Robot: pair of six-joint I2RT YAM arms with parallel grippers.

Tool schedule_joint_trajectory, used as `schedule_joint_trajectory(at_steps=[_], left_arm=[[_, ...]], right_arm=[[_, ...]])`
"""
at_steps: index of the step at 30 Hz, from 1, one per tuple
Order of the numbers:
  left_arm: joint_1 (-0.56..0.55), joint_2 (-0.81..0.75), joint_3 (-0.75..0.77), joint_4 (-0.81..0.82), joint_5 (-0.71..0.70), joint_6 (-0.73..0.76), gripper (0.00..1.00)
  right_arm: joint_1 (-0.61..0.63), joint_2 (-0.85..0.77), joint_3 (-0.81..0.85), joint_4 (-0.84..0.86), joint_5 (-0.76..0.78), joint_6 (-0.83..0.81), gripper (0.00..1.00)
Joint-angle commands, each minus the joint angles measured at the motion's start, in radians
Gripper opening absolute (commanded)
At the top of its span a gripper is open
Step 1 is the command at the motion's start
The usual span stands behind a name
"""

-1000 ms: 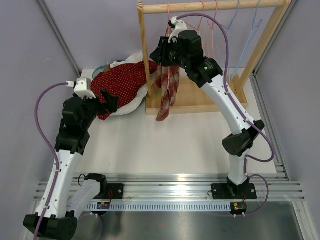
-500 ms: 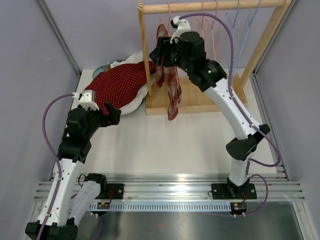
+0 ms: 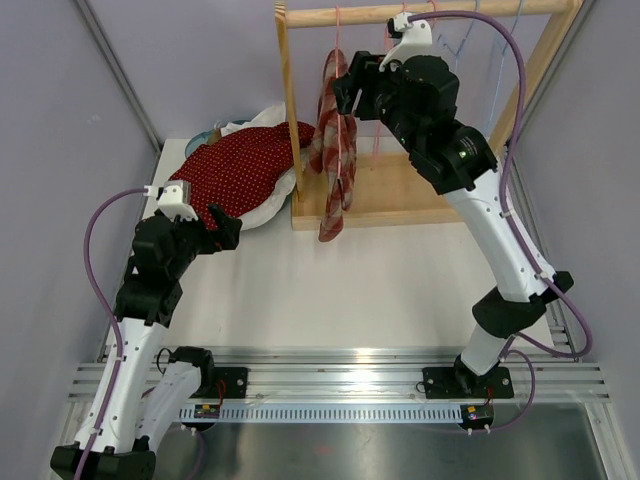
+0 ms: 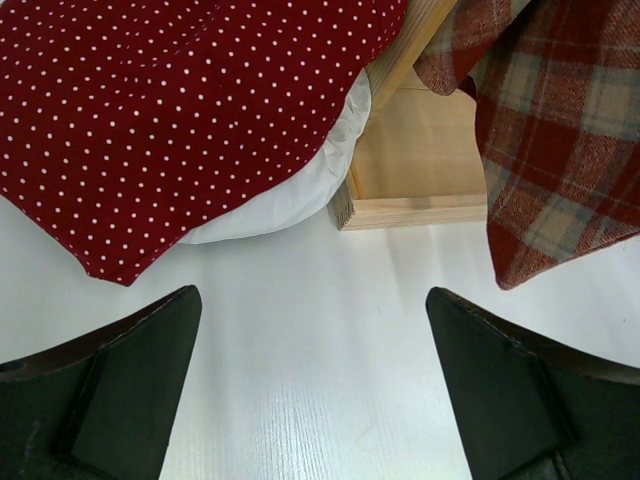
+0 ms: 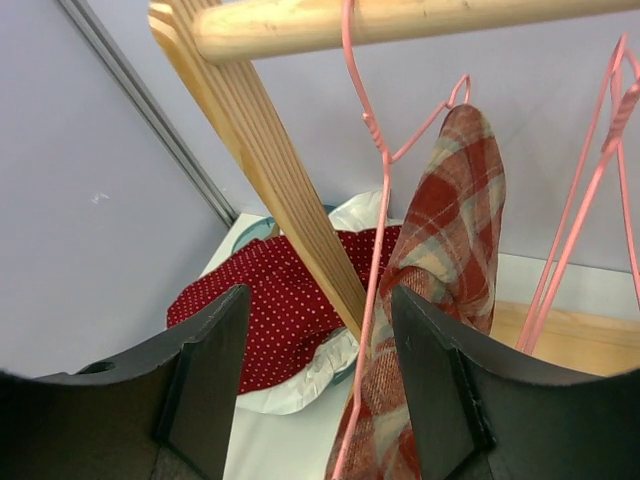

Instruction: Remove the skirt from the hanger

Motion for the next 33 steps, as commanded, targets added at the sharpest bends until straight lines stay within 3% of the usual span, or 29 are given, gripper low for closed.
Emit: schedule_joint_trajectory(at_steps=[1,16,19,22,23,25,30,32,33], left_arm=[[-0.004,-0.017,0.004,0.038,0.02,0.015,0.99],[-0.004,-0.028,0.004,0.038,0.022,0.016,0.99],[-0.004,-0.028,0.003,0.04,0.027,0.016,0.99],[-0.004,-0.026,0.003,0.041,0.028,0.016,0.99],[-0.004,-0.025,0.003,0.043,0.03,0.016,0.99],[-0.005,-0.022,0.003,0.04,0.031,0.018,0.99],[-0.025,-0.019,0.012,0.049,0.049,0.032,0.99],[-0.071,0.009,0.044,0.048,0.025,0.056,0.99],[-0.146,0.023,0.087,0.043,-0.002,0.065,0.99]], right_arm=[[0.006,0.043,0.006,-0.016,0.04,-0.014,0.66],[0.005,0.164,0.021,-0.005,0.017,0.026,0.61],[0.006,0.184,0.015,0.003,0.007,0.036,0.54],[0.006,0.203,0.028,-0.001,-0.001,0.045,0.24],[0.005,0.206,0.033,-0.008,0.0,0.047,0.1],[0.005,0.204,0.045,-0.013,0.006,0.047,0.0],[0.006,0.145,0.042,-0.022,0.019,0.032,0.0],[0.006,0.118,0.038,-0.025,0.022,0.023,0.0],[0.006,0.094,0.039,-0.025,0.025,0.013,0.0]])
